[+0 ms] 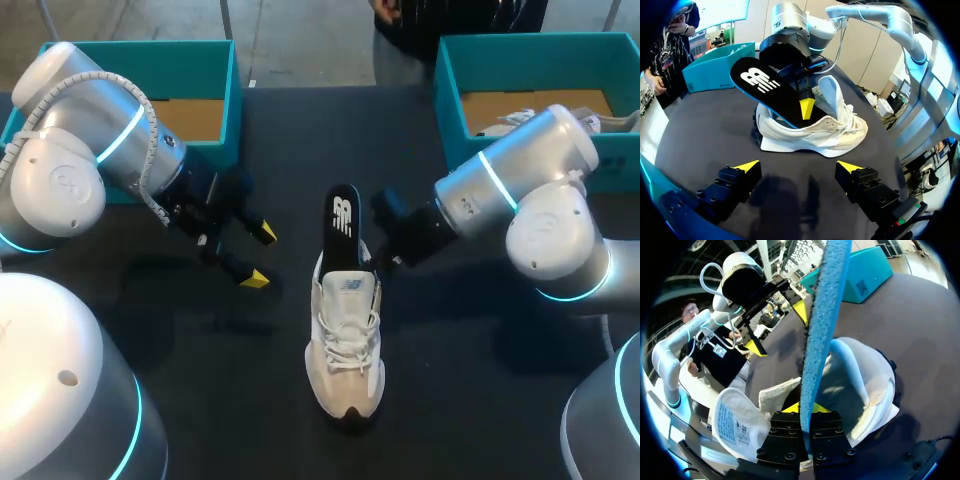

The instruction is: Take the shoe out of the shoebox, open the shoe tongue, remove and reinsert the insole, then place the shoe into the shoebox

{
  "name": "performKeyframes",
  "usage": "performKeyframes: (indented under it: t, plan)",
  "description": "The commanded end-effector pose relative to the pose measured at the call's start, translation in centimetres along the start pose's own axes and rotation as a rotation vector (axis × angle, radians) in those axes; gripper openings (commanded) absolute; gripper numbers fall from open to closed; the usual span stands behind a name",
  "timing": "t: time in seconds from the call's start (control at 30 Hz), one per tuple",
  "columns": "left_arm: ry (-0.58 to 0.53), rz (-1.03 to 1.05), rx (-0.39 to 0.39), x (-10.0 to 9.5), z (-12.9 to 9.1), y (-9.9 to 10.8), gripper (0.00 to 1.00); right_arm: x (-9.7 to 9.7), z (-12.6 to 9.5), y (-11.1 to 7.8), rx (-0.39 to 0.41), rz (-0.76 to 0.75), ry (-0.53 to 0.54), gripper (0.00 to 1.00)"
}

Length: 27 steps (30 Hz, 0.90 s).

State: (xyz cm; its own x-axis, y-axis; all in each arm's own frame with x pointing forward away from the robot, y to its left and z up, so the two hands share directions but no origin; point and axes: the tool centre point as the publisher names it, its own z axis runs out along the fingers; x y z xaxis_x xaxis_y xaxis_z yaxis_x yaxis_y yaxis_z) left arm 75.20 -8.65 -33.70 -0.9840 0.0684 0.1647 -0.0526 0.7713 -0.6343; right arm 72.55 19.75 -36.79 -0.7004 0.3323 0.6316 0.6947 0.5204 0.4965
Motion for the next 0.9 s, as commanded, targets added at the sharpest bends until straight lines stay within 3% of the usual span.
performKeyframes:
  t: [0.03,0.27,0.37,0.43,0.9]
  plan:
    - [-0.001,0.0,-0.002,0.0,0.0,0.0,1.0,0.2,0.5,-0.3,0.01,0.006,-0.006,0.0]
    - [-0.001,0.0,-0.002,0.0,0.0,0.0,1.0,0.8,-0.1,0.2,0.005,-0.007,-0.026,0.0]
    - [-0.001,0.0,-0.002,0.0,0.0,0.0,1.0,1.1,-0.3,0.6,0.005,-0.019,-0.035,0.23]
    - [-0.001,0.0,-0.002,0.0,0.0,0.0,1.0,1.2,-0.5,0.8,0.005,-0.026,-0.039,0.29]
    - [-0.001,0.0,-0.002,0.0,0.0,0.0,1.0,1.1,-1.3,2.1,0.01,-0.052,-0.067,0.34]
